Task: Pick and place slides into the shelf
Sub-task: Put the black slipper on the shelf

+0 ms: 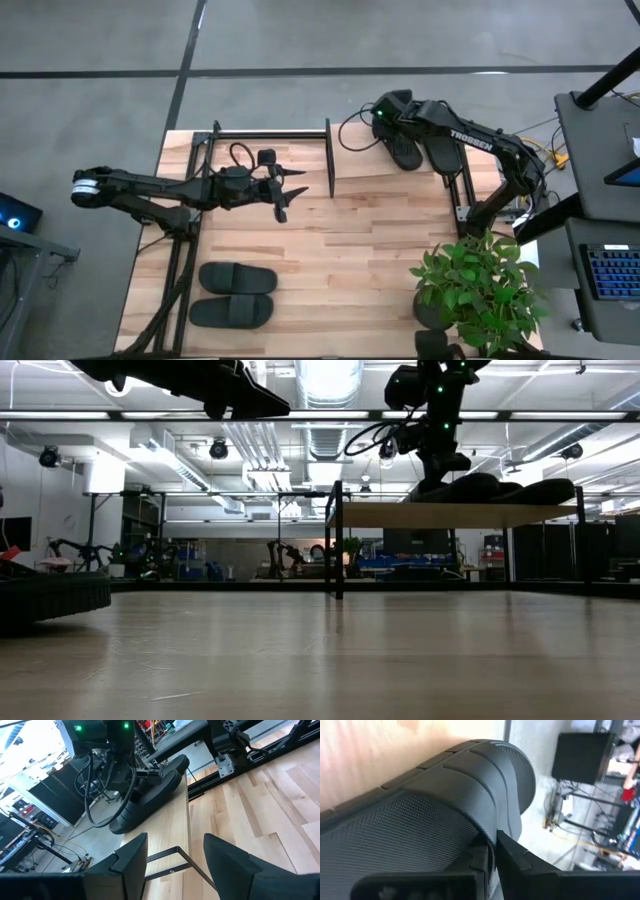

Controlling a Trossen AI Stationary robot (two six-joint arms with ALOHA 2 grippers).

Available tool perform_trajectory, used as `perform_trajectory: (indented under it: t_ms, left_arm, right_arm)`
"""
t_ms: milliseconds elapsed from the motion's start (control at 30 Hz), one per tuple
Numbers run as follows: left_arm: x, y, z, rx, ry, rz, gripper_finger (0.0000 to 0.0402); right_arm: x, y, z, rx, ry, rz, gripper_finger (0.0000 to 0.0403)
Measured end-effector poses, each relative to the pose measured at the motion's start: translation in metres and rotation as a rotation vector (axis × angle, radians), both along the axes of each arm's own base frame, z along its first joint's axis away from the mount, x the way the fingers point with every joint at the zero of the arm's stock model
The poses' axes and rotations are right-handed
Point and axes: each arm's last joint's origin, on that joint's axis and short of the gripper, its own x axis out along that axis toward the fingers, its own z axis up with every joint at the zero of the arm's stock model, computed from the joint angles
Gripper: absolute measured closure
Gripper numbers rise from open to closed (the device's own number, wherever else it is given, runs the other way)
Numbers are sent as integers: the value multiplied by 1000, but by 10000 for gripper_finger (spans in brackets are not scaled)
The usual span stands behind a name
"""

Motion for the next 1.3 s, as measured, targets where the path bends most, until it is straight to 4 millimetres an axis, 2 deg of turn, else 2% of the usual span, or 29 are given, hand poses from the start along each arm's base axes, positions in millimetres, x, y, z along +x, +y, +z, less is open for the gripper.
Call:
perform_trajectory:
  t_ms: [667,1033,1300]
  left_arm:
    - [0,0,0,1,0,0,223]
    - [0,0,0,1,1,0,223]
    - [0,0,0,0,0,0,223]
  right_arm:
    - [-10,4,7,-74,30,-86,390]
    - [-12,5,2,-53,42,-108,390]
    - [-15,7,1,-29,56,-121,354]
